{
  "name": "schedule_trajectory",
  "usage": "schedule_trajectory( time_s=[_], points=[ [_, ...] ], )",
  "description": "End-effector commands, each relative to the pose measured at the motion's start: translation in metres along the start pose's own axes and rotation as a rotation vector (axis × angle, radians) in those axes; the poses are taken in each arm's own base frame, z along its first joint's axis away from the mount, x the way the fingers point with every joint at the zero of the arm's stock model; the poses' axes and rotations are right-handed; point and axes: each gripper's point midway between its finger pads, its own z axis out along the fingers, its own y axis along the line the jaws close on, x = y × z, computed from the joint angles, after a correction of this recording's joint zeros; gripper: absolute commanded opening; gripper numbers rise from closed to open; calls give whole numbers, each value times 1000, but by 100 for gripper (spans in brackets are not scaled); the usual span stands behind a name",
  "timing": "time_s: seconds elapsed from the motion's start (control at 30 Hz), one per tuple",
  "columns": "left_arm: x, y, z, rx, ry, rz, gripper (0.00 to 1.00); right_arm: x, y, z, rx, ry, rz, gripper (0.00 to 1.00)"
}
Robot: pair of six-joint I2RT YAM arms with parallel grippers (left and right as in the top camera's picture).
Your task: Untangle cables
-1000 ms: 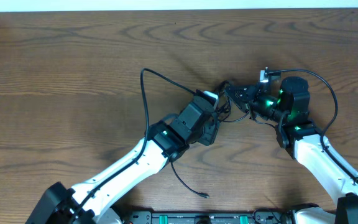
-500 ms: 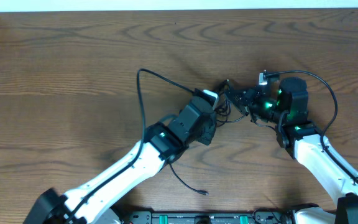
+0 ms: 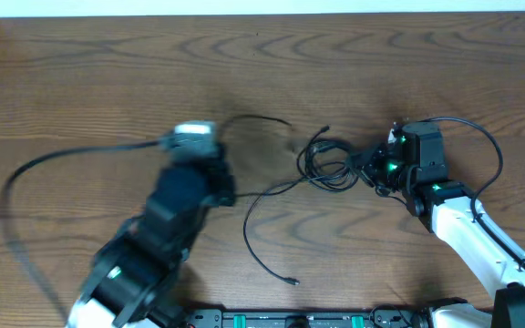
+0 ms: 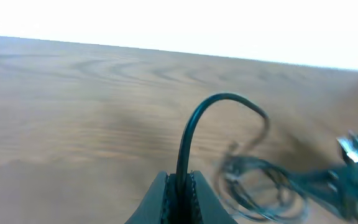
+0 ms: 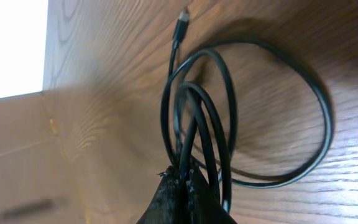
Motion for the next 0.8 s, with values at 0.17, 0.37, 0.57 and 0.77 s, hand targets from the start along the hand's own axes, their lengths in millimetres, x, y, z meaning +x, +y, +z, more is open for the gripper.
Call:
schedule_trajectory(
  time_s=[0.17, 0.37, 0.57, 0.77],
  points=[
    [23, 54, -4, -231, 65, -187, 15, -19, -3, -6, 14, -63, -71, 1],
    [57, 32, 23, -157, 248, -203, 82, -13, 1, -8, -22, -20, -132, 1],
    [92, -7, 63, -5, 435, -219, 93, -3, 24, -10, -144, 35, -341, 1],
    [95, -28, 87, 108, 446, -124, 93, 39, 63, -28, -457, 180, -748, 1]
  ],
)
